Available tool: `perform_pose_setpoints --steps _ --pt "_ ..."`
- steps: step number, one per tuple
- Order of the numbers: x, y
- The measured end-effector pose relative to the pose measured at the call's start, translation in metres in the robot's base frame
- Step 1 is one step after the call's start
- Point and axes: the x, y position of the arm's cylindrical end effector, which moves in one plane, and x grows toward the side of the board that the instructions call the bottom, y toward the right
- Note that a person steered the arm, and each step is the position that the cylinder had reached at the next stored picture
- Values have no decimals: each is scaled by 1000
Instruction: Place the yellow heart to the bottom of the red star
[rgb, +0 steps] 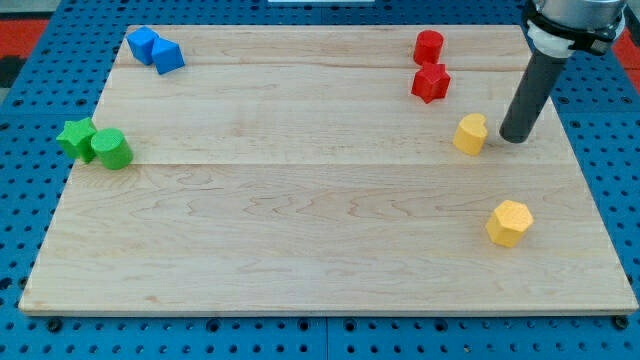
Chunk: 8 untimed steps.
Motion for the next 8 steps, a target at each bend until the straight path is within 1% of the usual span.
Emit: perform_pose_setpoints --steps 1,2,3,4,5,6,8 --pt "0 -34" --pt "4 -50" --pt "5 -57" --pt "30 -47" --pt "30 -60" --pt "17 -60" --pt "14 -65"
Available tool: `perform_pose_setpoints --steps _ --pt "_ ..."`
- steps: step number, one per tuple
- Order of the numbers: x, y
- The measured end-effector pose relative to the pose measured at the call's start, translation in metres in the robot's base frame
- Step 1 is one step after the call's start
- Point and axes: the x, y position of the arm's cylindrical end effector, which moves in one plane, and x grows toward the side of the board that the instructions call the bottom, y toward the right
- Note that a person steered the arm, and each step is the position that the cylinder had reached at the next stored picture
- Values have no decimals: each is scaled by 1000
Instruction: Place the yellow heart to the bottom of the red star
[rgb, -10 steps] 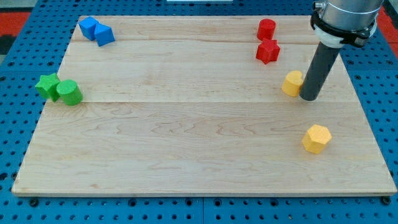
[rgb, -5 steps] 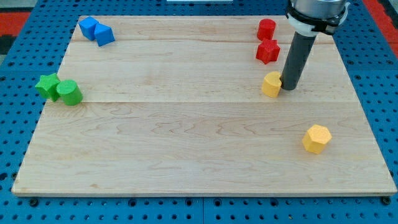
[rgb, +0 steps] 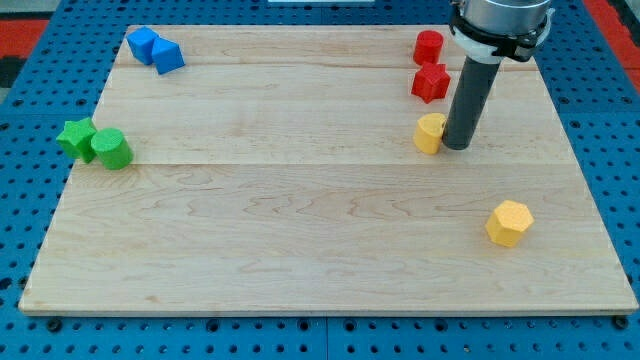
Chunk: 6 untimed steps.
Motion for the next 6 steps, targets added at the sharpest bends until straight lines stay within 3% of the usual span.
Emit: perform_pose_setpoints --steps 1,4,6 --pt "41 4" --pt "21 -47" --pt "10 -34"
